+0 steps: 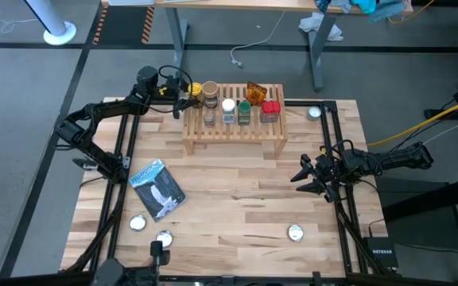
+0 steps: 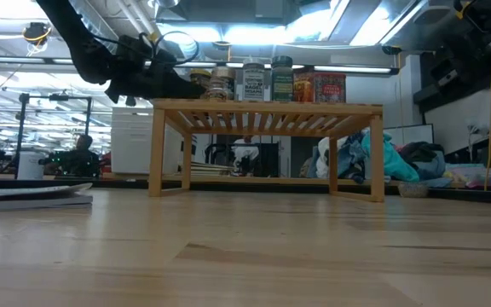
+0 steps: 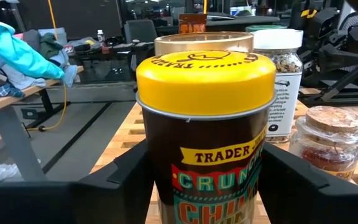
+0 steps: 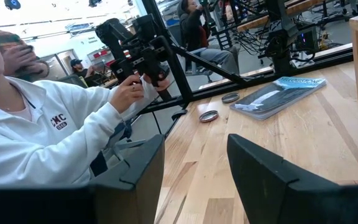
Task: Shelf spices
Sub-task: Remove the yellow seasoning bottle from the shelf
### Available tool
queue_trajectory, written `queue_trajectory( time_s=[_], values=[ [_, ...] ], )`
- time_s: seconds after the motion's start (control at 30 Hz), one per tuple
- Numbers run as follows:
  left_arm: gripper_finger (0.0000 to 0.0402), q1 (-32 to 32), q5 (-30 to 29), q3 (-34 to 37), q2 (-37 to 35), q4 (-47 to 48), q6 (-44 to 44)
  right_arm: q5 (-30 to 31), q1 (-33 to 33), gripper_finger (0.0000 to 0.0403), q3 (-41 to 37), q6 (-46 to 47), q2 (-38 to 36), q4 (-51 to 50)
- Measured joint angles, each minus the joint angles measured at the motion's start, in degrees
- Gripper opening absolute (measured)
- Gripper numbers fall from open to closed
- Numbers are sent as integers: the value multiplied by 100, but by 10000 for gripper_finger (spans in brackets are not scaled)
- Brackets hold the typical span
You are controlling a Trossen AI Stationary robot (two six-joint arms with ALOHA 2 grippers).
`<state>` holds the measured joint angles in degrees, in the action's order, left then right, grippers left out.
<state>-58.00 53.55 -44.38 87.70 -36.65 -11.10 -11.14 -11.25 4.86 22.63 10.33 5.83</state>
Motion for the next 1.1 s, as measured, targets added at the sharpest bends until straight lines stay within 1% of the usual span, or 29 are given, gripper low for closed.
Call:
queue_trajectory(
  time_s=[0.17,0.43,0.53,0.67,0.77,0.83,0.97,1.1],
  values=[
    [229,-12,-126,-2,0,-8,132,0,1,182,0,0,0,1],
    [225,-17,-165,-4,-26,5,235,0,0,182,0,0,-2,0],
    [225,-17,-225,-2,-173,40,230,0,0,182,0,0,-2,0],
    [225,-48,-291,-2,-545,134,225,0,0,182,0,0,0,1],
    [225,-67,-383,-4,-879,666,148,0,2,182,0,0,-2,2],
    [225,-79,-474,-4,-1137,1202,-14,0,0,182,0,0,0,0],
    [225,-29,-792,-2,-1717,2236,-436,0,0,182,0,0,0,0],
    [225,119,-1201,-2,-2400,3023,-635,0,0,182,0,0,0,2]
  ],
)
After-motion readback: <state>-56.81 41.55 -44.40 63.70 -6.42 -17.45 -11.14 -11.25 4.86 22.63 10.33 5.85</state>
